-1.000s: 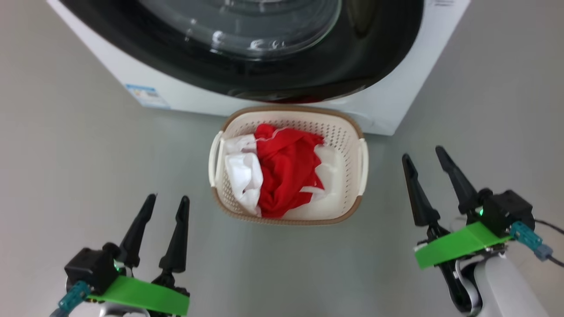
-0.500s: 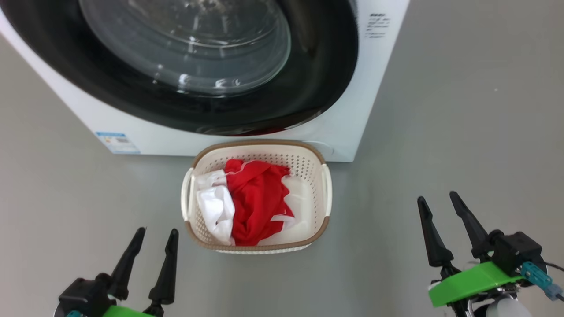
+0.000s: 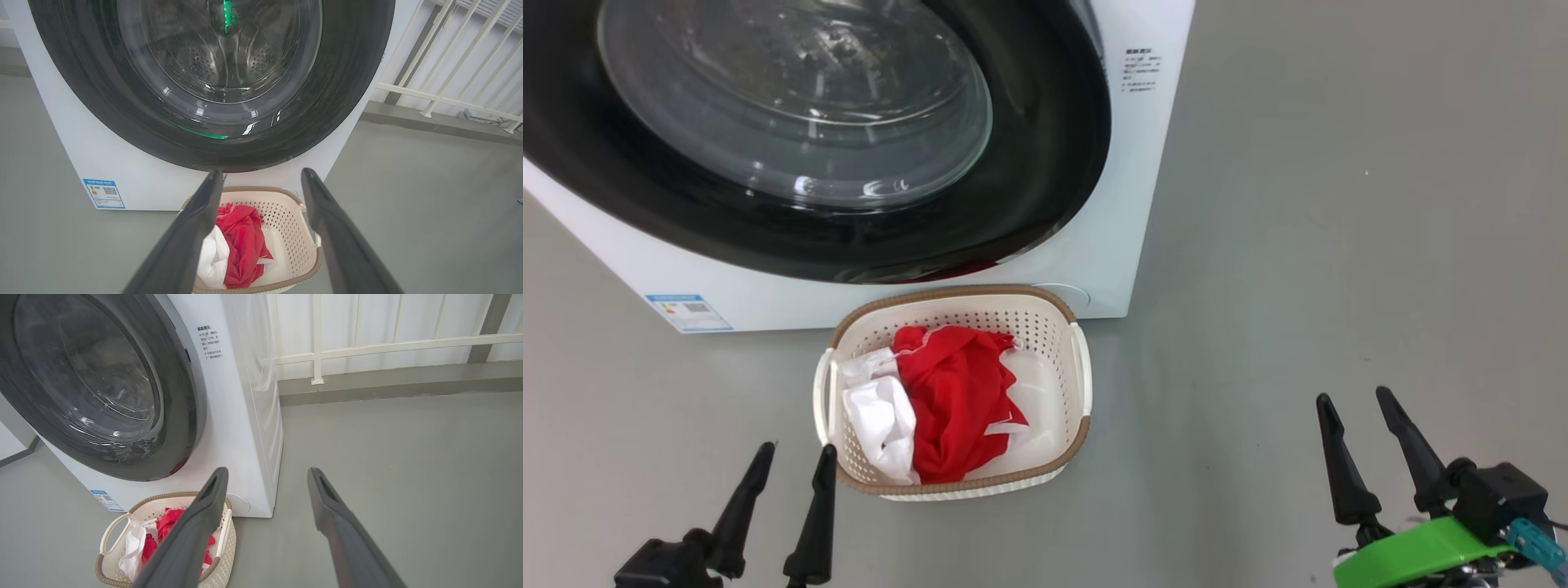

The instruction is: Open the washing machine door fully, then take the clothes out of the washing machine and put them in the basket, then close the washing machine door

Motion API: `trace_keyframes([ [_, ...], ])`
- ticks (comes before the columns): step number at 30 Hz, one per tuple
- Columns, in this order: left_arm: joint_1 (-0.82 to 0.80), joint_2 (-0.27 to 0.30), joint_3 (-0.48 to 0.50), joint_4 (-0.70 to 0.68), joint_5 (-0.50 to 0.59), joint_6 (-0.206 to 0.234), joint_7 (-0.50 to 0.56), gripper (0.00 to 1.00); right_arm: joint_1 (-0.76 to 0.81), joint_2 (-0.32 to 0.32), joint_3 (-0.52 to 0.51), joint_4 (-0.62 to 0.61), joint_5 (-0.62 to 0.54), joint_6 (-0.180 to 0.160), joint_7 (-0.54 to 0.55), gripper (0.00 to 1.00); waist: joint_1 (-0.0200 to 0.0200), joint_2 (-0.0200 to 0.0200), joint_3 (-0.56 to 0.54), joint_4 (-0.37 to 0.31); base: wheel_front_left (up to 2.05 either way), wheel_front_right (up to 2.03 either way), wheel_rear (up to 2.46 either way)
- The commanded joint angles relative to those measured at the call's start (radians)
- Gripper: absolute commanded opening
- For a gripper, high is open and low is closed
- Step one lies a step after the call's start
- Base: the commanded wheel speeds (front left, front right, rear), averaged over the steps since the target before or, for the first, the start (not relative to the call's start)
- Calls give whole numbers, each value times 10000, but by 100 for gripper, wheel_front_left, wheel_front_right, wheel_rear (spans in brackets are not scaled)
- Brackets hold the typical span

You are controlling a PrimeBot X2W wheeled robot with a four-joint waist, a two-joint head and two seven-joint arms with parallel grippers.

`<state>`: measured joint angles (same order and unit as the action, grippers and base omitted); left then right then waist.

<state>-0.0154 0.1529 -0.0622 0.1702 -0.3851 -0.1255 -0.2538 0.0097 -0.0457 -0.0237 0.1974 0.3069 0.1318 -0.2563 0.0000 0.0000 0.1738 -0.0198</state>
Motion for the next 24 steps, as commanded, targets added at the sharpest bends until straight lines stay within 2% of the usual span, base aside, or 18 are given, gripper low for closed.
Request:
trace_keyframes([
  [1, -39, 244, 421, -289, 115, -52, -80, 100, 20, -45, 139, -284, 6, -11, -55, 100, 0, 0, 6, -52, 0, 0, 0],
  [19, 36, 149, 562, -394, -123, -52, -80, 100, 88, -45, 1, -323, 55, -11, -55, 100, 0, 0, -16, -162, 0, 0, 0],
  [20, 43, 155, 551, -391, -126, -52, -80, 0, 87, -45, -2, -327, 53, -11, -55, 0, 0, 0, -31, -161, 0, 0, 0],
  [21, 14, -33, 191, -86, -83, 6, 4, 0, 105, 52, -223, -22, 18, 0, 2, 0, 0, 0, -26, -162, 0, 0, 0],
  [24, 19, -203, 99, 276, -107, 17, 67, 0, 108, 178, -213, 345, 41, 0, 14, 0, 0, 0, -26, -164, 0, 0, 0],
])
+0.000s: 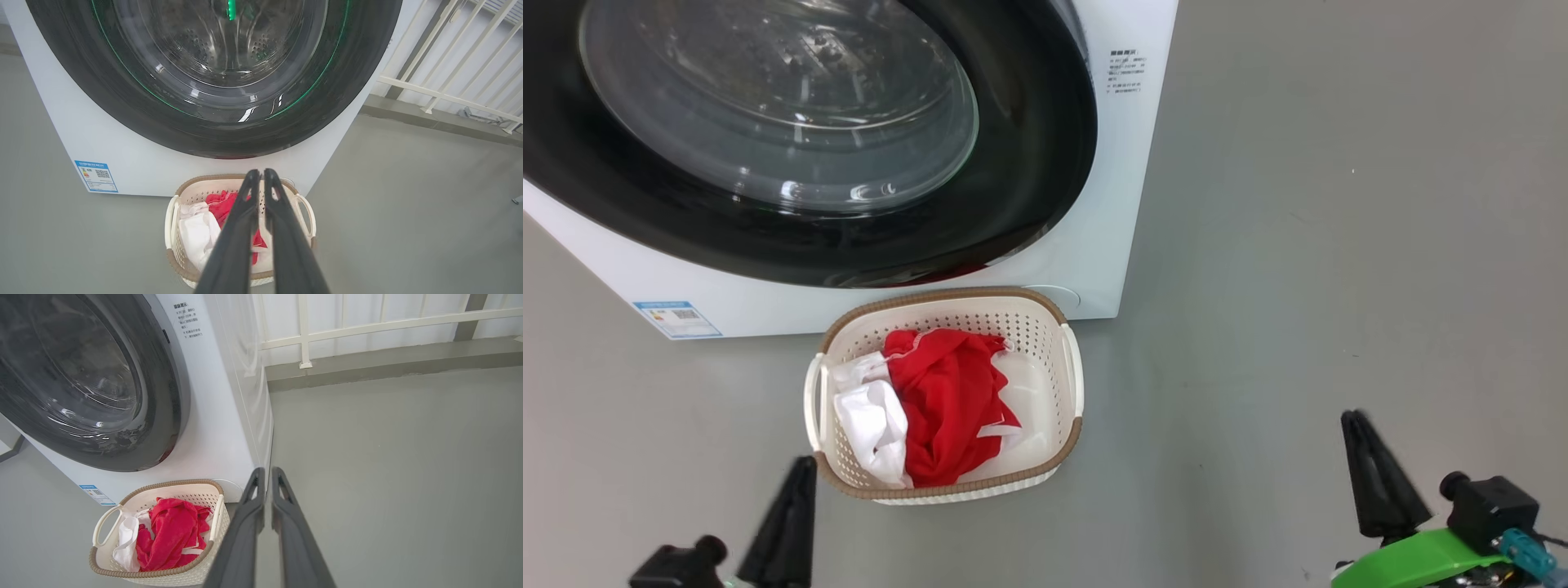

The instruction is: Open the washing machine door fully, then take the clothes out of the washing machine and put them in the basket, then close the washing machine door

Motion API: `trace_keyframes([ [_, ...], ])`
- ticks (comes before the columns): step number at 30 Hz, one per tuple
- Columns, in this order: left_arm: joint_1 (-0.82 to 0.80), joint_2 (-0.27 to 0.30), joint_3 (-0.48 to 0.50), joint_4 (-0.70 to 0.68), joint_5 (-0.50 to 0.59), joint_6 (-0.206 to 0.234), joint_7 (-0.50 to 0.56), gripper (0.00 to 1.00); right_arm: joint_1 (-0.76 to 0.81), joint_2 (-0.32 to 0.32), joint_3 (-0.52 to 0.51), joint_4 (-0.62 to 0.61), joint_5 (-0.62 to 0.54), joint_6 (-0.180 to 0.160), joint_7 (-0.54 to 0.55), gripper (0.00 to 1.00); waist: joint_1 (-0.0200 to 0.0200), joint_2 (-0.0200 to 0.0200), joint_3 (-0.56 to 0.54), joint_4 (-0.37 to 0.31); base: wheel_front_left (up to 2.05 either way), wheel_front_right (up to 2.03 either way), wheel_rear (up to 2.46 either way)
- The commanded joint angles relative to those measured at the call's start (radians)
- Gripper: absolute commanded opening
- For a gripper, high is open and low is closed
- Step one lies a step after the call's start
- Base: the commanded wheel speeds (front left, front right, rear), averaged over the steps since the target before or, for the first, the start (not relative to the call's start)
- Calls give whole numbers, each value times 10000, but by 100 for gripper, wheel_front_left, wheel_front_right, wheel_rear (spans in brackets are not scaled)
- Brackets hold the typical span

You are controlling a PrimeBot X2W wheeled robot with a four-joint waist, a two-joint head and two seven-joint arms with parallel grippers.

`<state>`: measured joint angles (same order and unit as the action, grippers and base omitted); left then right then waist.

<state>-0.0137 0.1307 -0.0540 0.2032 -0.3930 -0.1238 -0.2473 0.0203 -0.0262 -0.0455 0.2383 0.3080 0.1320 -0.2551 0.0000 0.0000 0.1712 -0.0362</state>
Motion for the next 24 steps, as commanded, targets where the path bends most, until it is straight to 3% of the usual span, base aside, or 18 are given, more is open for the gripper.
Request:
trace_keyframes([
  [1, 2, -34, -20, 69, -30, 0, 12, 0, 2, 16, 6, 71, 32, -2, 4, 0, 0, 0, 0, 0, 0, 0, 0],
  [8, 8, -34, 18, 7, -762, 6, 164, 0, -15, -58, 45, -2, 828, -3, 142, 0, 22, 0, -119, 21, 0, 0, 0],
  [12, -39, -35, 39, 47, -1179, 11, 254, 0, -75, -100, 69, 32, 1284, -3, 227, 0, 2, 0, -156, 33, 0, 0, 0],
  [24, -163, -48, 116, 143, -2414, -8, 535, 0, -221, -203, 112, 52, 2622, -4, 493, 0, 0, 0, -313, 67, 0, 0, 0],
])
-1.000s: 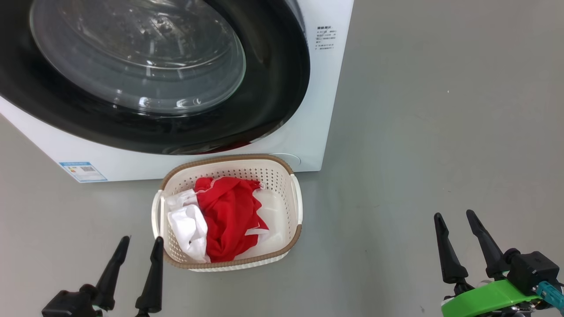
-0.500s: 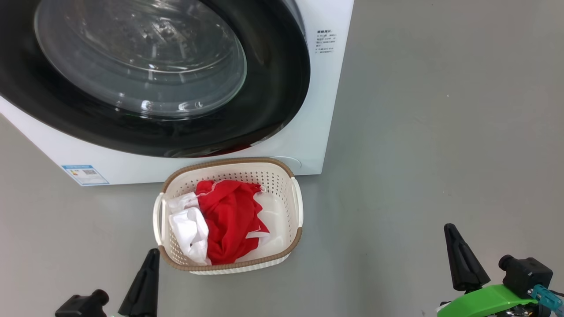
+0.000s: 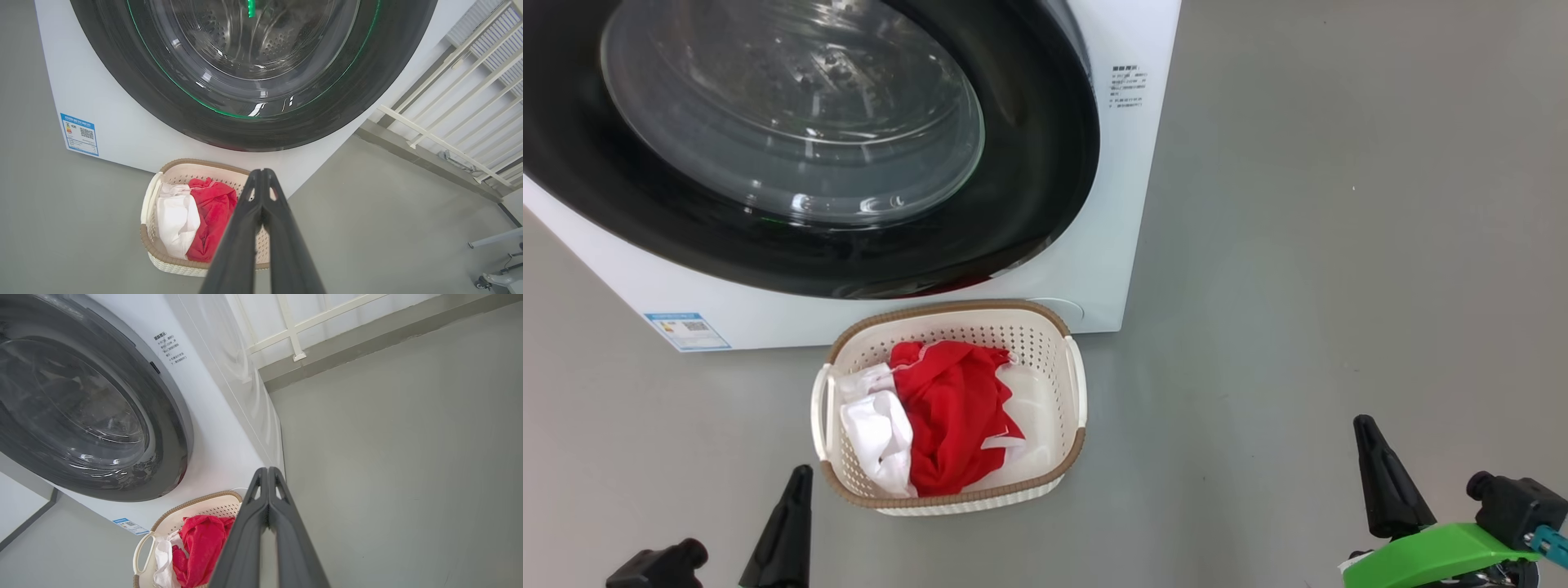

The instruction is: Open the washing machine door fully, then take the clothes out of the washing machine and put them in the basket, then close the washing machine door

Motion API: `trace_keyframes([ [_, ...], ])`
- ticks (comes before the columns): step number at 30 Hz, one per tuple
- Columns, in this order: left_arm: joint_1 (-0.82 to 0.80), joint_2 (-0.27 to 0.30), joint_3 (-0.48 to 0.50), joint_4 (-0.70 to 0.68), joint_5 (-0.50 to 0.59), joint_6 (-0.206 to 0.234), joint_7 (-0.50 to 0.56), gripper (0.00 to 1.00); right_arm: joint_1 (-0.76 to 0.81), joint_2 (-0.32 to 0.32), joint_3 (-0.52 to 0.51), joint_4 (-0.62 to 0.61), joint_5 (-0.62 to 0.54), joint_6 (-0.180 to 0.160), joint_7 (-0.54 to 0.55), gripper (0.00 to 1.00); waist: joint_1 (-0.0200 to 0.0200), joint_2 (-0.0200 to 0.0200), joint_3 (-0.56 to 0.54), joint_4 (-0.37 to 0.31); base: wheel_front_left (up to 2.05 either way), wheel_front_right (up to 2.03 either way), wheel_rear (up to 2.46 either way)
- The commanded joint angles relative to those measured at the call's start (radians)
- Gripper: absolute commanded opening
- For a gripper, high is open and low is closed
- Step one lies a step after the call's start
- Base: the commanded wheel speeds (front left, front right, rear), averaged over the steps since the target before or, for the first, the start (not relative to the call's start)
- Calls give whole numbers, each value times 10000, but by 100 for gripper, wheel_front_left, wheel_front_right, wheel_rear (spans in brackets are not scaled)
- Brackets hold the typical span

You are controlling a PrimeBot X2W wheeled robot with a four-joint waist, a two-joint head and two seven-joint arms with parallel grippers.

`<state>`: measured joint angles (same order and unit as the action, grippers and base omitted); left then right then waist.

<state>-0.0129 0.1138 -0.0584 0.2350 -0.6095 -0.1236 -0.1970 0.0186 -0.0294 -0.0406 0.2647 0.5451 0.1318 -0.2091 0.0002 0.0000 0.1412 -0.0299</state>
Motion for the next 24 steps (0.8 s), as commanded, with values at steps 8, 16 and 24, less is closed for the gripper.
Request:
trace_keyframes([
  [8, -229, 107, 214, -138, -964, -17, 202, 0, -274, -221, 73, -215, 1021, -3, 200, 0, -2, 0, -108, 25, 0, 0, 0],
  [16, -289, 86, 285, -127, -1774, -22, 401, 0, -353, -270, 76, -219, 1892, -3, 398, 0, -2, 0, -215, 49, 0, 0, 0],
  [24, -341, 57, 365, -118, -2576, -27, 607, 0, -431, -313, 69, -222, 2755, -4, 605, 0, -2, 0, -323, 72, 0, 0, 0],
])
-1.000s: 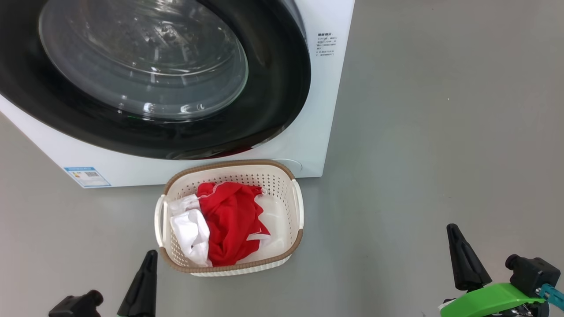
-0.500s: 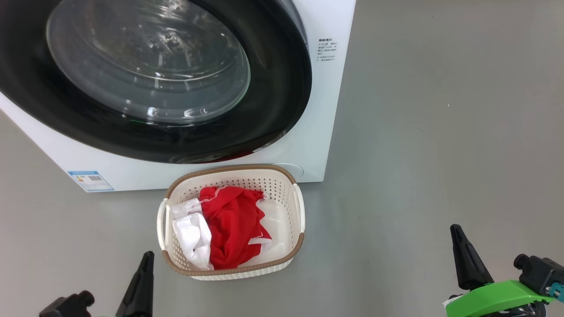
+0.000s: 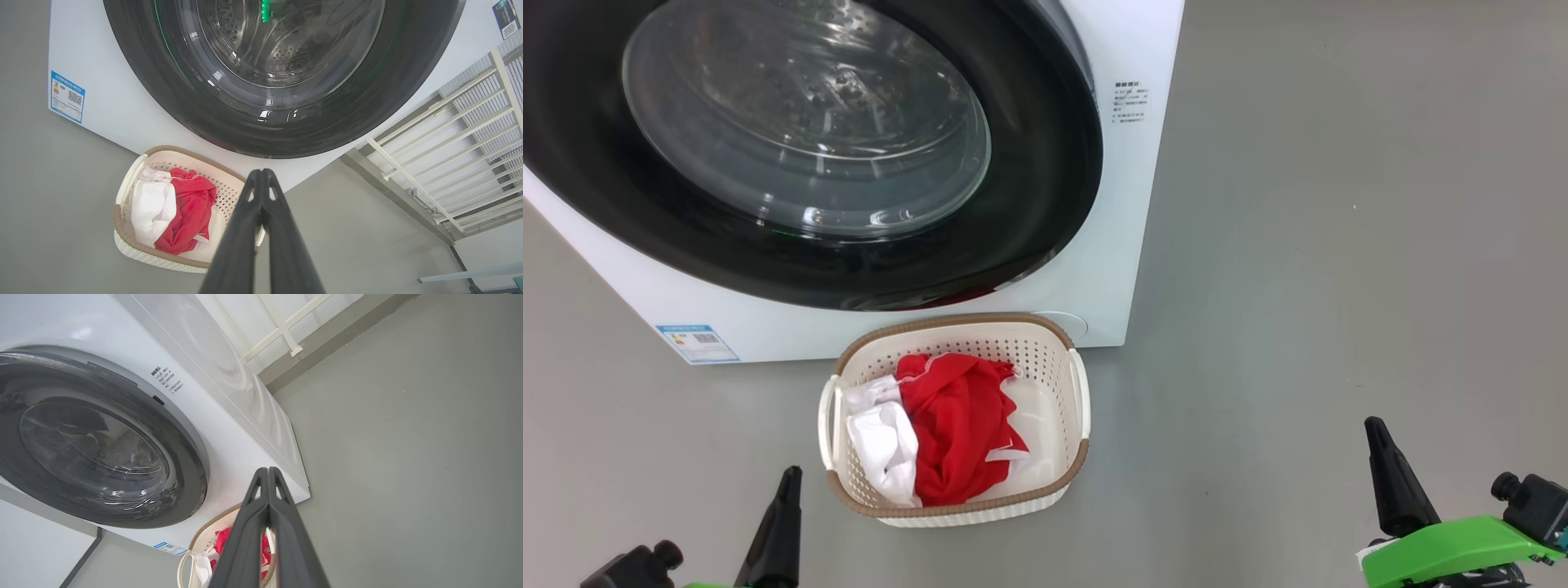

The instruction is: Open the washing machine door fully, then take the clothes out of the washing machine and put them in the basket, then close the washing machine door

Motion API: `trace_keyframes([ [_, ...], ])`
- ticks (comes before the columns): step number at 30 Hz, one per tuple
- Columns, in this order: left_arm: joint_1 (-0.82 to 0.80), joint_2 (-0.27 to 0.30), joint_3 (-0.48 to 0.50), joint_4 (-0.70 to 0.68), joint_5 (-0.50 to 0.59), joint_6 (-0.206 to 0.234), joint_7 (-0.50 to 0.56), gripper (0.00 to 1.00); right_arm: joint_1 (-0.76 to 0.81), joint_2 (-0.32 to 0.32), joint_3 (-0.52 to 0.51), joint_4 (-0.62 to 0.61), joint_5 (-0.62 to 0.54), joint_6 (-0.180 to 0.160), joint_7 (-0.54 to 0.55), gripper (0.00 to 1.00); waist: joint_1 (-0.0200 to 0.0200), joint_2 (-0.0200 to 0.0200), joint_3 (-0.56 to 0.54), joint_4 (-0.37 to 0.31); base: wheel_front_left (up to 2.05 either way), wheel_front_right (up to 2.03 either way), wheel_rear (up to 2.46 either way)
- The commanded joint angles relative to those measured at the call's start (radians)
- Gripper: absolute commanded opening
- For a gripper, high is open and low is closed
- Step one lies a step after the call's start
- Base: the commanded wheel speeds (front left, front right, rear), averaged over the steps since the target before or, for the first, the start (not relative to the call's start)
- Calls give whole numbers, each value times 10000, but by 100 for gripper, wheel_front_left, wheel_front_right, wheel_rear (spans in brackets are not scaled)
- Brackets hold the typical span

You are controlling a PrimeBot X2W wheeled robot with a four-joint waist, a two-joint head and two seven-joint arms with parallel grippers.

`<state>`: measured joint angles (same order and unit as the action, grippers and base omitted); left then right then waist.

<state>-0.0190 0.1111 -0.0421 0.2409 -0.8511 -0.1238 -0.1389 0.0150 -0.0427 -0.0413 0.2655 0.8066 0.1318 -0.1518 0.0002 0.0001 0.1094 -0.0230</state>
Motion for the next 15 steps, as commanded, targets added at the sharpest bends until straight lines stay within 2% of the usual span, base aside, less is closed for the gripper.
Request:
trace_keyframes([
  [1, -287, 80, 213, -175, -260, -26, 53, 0, -405, -186, 75, -230, 247, -4, 58, 0, -1, -1, -18, 5, 0, 0, 0],
  [15, -393, 13, 380, -142, -1745, -34, 454, 0, -553, -249, 38, -233, 1843, -6, 463, 0, -1, -1, -219, 48, 0, 0, 0],
])
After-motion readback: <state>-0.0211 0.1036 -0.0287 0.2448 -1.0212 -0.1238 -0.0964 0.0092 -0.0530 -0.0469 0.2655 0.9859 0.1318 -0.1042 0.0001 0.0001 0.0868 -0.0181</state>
